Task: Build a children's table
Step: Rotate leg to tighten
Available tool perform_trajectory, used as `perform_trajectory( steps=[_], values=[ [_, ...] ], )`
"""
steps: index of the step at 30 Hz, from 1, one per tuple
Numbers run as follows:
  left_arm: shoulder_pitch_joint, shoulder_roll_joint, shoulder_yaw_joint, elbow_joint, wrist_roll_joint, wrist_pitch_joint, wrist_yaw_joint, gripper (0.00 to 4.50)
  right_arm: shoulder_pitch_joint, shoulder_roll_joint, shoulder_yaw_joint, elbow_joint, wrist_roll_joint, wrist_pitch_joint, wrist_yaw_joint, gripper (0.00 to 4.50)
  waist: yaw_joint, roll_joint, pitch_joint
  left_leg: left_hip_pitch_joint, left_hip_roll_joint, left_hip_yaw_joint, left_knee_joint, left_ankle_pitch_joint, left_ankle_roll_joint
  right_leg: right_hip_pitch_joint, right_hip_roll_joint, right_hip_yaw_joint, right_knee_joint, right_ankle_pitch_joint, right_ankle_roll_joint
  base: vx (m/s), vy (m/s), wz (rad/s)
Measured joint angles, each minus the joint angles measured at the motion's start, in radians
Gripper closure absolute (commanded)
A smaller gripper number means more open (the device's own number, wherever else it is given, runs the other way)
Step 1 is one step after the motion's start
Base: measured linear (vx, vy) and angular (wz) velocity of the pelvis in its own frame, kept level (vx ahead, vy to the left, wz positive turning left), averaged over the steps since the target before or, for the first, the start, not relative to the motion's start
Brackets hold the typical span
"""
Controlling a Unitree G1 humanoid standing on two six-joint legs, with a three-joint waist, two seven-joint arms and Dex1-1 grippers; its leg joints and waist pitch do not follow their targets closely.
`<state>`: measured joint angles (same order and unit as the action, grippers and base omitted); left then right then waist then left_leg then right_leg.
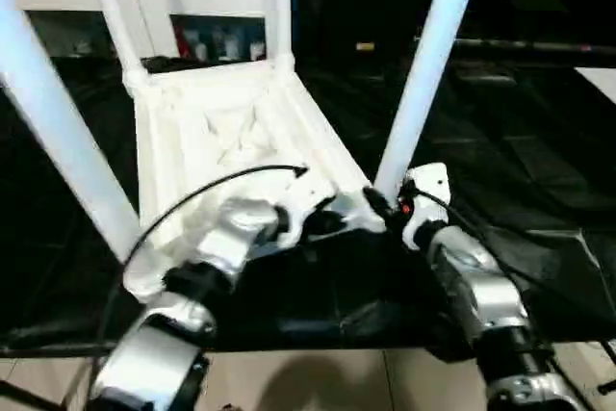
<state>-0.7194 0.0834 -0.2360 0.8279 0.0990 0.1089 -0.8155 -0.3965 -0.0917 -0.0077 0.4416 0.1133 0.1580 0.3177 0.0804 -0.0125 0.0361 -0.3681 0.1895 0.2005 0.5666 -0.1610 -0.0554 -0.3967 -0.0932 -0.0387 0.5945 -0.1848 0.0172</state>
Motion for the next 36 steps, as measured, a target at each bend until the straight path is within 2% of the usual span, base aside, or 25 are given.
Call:
perform_trajectory(
  steps=[3, 9, 10, 13, 16, 20, 22, 24, 27, 31, 36],
  values=[
    [-0.024, -0.029, 0.002, 0.044, 0.014, -0.016, 0.063, 4.5, -0.048, 0.045, -0.025, 0.064, -0.026, -0.018, -0.098, 2.54, -0.005, 0.001, -0.001, 0.0, 0.0, 0.0, 0.0, 0.0, 0.0, 0.0, 0.0, 0.0, 0.0, 0.0, 0.0, 0.0, 0.0, 0.0],
    [-0.025, -0.029, 0.002, 0.052, 0.015, -0.032, 0.061, 4.5, -0.049, 0.045, -0.025, 0.073, -0.035, -0.042, -0.095, 2.54, -0.005, 0.005, -0.003, 0.0, 0.0, 0.0, -0.003, 0.0, 0.0, -0.001, 0.0, -0.001, 0.0, 0.001, -0.001, 0.0, 0.0, 0.0],
    [-0.025, -0.027, 0.002, 0.054, 0.015, -0.038, 0.055, 4.5, -0.047, 0.044, -0.025, 0.071, -0.035, -0.047, -0.09, 1.98, -0.004, 0.006, -0.004, 0.0, 0.0, 0.0, -0.003, 0.0, 0.0, -0.001, 0.0, -0.001, 0.0, 0.001, -0.001, 0.0, 0.0, 0.0],
    [-0.024, -0.015, 0.003, 0.055, 0.014, -0.053, 0.017, 4.5, -0.025, 0.032, -0.025, 0.055, -0.021, -0.069, -0.024, 1.78, -0.004, 0.007, -0.004, -0.001, 0.0, 0.0, -0.004, 0.0, 0.0, -0.001, 0.0, -0.001, 0.0, 0.001, -0.002, 0.0, 0.0, 0.0],
    [-0.017, 0.015, 0.003, 0.054, 0.005, -0.085, -0.047, 4.5, 0.006, -0.017, -0.01, 0.022, 0.01, -0.069, 0.105, 1.36, -0.004, 0.01, -0.004, -0.001, 0.001, 0.0, -0.005, 0.0, 0.0, -0.002, 0.001, -0.002, 0.0, 0.002, -0.003, 0.0, 0.0, 0.0],
    [0.0, 0.061, 0.002, 0.041, -0.011, -0.118, -0.146, 4.5, 0.052, -0.111, 0.027, -0.067, 0.058, -0.008, 0.281, 1.3, -0.001, 0.013, -0.003, -0.001, 0.001, -0.001, -0.005, 0.0, 0.0, -0.002, 0.001, -0.002, 0.0, 0.002, -0.003, 0.0, 0.0, 0.0],
    [0.017, 0.101, -0.008, 0.02, -0.029, -0.15, -0.249, 4.5, 0.103, -0.213, 0.05, -0.162, 0.112, 0.041, 0.423, 1.3, 0.01, 0.017, -0.002, -0.002, 0.001, -0.001, -0.005, 0.0, 0.0, -0.002, 0.001, -0.002, -0.001, 0.002, -0.003, 0.0, 0.0, 0.0],
    [0.036, 0.15, -0.016, 0.006, -0.047, -0.178, -0.353, 4.5, 0.132, -0.275, 0.058, -0.223, 0.147, 0.067, 0.537, 1.3, 0.012, 0.017, -0.002, -0.003, 0.002, -0.001, -0.005, 0.0, 0.0, -0.002, 0.001, -0.003, 0.0, 0.002, -0.002, 0.0, 0.0, 0.0],
    [0.044, 0.194, -0.032, -0.008, -0.064, -0.203, -0.468, 4.5, 0.163, -0.329, 0.056, -0.281, 0.188, 0.075, 0.633, 1.3, 0.019, 0.017, -0.001, -0.005, 0.002, -0.001, -0.004, 0.0, 0.0, -0.003, 0.001, -0.003, -0.001, 0.001, -0.003, 0.0, 0.0, 0.0],
    [0.038, 0.2, -0.036, -0.005, -0.064, -0.221, -0.488, 4.5, 0.183, -0.341, 0.042, -0.294, 0.219, 0.081, 0.66, 1.3, 0.02, 0.018, -0.001, -0.007, 0.001, 0.0, -0.003, -0.001, 0.0, -0.004, 0.0, -0.002, -0.001, 0.002, -0.003, 0.0, 0.0, 0.0],
    [0.034, 0.211, -0.036, 0.014, -0.064, -0.254, -0.501, 4.5, 0.23, -0.389, -0.02, -0.361, 0.257, 0.105, 0.668, 1.3, 0.018, 0.019, 0.0, -0.007, 0.002, 0.0, -0.003, -0.001, 0.0, -0.004, 0.001, -0.003, -0.001, 0.002, -0.003, 0.0, 0.0, 0.0]
  ],
)
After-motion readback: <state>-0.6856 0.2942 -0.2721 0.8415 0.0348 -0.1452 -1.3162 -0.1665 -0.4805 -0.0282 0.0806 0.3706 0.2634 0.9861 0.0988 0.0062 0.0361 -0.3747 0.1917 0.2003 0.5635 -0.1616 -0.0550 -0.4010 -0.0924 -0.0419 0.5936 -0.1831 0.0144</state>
